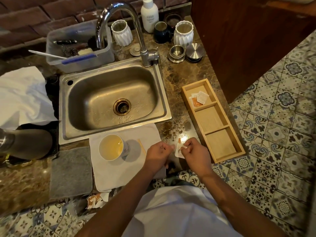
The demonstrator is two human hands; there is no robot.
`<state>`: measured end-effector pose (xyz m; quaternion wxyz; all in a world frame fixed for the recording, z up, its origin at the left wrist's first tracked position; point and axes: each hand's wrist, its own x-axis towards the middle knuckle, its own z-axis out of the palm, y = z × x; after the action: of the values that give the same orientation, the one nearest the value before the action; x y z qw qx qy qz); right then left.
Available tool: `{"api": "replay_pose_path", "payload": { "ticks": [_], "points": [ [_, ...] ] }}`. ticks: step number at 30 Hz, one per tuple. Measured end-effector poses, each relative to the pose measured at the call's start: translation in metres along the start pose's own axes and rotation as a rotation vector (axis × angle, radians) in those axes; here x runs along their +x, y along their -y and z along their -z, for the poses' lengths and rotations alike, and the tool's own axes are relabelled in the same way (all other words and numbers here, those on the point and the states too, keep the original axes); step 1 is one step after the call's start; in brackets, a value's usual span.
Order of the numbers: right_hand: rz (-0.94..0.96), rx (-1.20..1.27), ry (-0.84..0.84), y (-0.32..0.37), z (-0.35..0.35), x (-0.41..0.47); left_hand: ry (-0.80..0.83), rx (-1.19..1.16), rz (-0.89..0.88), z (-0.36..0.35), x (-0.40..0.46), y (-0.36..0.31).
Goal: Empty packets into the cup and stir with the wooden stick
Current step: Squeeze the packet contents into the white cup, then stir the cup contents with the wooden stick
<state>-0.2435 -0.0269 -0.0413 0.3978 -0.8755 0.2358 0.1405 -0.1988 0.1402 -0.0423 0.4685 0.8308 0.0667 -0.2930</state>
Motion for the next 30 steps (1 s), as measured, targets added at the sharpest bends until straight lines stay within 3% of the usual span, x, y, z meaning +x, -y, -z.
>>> {"api": "replay_pose_path", "payload": {
  "ticks": [5,8,16,22,30],
  "points": [
    [0.088,-0.107,0.101,0.034,-0.011,0.012,-0.044,-0.152,0.085,0.042,-0.042,0.013],
    [0.16,-0.177,0.182,0.05,-0.028,0.019,-0.048,-0.37,0.118,0.066,-0.075,0.016],
    [0.222,-0.351,0.304,0.079,-0.067,0.021,-0.335,-0.517,0.142,0.123,-0.104,0.043],
    [0.227,-0.448,0.314,0.104,-0.085,0.027,-0.495,-0.424,0.139,0.143,-0.086,0.056],
    [0.183,-0.711,0.382,0.118,-0.099,0.022,-0.44,-0.314,0.054,0.153,-0.071,0.061]
  ]
}}
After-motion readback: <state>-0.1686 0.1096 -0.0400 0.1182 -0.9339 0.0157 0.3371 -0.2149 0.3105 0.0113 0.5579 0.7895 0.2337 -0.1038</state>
